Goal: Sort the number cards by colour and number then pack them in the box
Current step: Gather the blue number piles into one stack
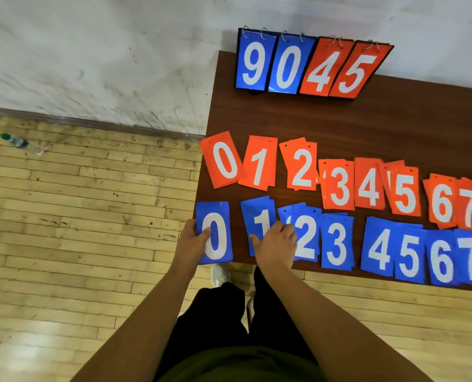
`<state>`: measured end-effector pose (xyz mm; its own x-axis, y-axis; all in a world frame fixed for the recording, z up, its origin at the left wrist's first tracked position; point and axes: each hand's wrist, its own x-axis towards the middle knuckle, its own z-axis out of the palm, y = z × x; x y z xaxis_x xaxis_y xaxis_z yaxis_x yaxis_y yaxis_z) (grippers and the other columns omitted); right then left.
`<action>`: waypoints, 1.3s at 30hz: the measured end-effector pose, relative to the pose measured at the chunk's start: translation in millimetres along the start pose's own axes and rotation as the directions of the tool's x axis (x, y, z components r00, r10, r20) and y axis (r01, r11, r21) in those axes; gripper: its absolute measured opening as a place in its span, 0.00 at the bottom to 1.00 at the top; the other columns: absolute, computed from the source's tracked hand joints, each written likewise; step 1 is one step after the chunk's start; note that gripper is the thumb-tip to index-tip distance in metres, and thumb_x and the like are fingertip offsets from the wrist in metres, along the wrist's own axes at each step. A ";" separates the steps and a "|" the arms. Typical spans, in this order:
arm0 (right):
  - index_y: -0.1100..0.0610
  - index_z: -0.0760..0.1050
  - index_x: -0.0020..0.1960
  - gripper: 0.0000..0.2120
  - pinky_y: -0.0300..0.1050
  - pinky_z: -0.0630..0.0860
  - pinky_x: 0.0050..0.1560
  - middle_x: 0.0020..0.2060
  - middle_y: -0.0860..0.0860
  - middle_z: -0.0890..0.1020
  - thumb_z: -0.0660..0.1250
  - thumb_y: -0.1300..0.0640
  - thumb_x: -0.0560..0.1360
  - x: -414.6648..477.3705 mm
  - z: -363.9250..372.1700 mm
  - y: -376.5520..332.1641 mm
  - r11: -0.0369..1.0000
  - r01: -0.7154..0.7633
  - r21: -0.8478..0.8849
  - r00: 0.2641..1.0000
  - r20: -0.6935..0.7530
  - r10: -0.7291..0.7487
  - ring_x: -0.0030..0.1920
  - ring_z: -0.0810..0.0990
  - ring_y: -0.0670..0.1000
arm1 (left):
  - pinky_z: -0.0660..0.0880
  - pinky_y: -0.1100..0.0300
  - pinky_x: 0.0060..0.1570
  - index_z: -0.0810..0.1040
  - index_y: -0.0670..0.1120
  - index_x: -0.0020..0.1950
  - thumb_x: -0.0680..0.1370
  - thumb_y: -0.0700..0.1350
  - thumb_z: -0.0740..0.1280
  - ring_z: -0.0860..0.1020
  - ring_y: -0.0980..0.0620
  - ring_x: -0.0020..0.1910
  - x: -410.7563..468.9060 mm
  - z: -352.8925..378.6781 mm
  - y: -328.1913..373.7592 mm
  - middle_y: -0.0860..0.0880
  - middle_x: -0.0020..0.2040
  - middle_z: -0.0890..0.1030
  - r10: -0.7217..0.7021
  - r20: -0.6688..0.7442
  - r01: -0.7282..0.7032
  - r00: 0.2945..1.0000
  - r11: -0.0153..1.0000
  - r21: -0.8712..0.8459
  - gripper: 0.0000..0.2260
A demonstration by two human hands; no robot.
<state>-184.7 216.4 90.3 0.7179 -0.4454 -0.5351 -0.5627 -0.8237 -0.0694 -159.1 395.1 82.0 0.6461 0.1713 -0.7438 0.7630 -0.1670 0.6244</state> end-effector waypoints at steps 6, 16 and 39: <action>0.61 0.57 0.71 0.45 0.55 0.66 0.66 0.67 0.62 0.66 0.76 0.41 0.67 3.3 6.4 -18.9 0.978 -0.183 0.098 0.980 0.101 0.174 0.68 0.66 0.63 | 0.79 0.54 0.44 0.72 0.49 0.55 0.79 0.44 0.67 0.81 0.50 0.46 0.3 -15.6 -11.3 0.49 0.50 0.80 -0.014 -0.055 0.012 0.998 0.999 -0.051 0.06; 0.61 0.70 0.57 0.12 0.44 0.75 0.40 0.52 0.56 0.77 0.67 0.56 0.78 -1.8 14.7 -7.1 0.837 -0.093 0.539 0.992 0.118 0.035 0.55 0.78 0.58 | 0.79 0.54 0.45 0.71 0.48 0.56 0.74 0.39 0.72 0.81 0.48 0.49 -7.8 -20.7 -21.7 0.50 0.51 0.80 0.049 -0.067 -0.050 0.997 0.998 -0.026 0.15; 0.58 0.69 0.68 0.22 0.47 0.73 0.61 0.64 0.53 0.71 0.61 0.46 0.80 -15.9 -17.5 61.7 0.848 0.101 0.521 0.992 0.009 -0.123 0.65 0.71 0.53 | 0.79 0.47 0.55 0.72 0.51 0.59 0.79 0.40 0.68 0.81 0.48 0.55 -39.6 57.0 -0.4 0.49 0.58 0.80 0.122 0.208 -0.111 0.971 0.992 -0.062 0.11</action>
<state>-223.6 166.5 109.3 0.7780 -0.3370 -0.5302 -0.6183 -0.5603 -0.5512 -185.9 333.0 97.6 0.7166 -0.0558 -0.6952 0.6859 -0.1244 0.7170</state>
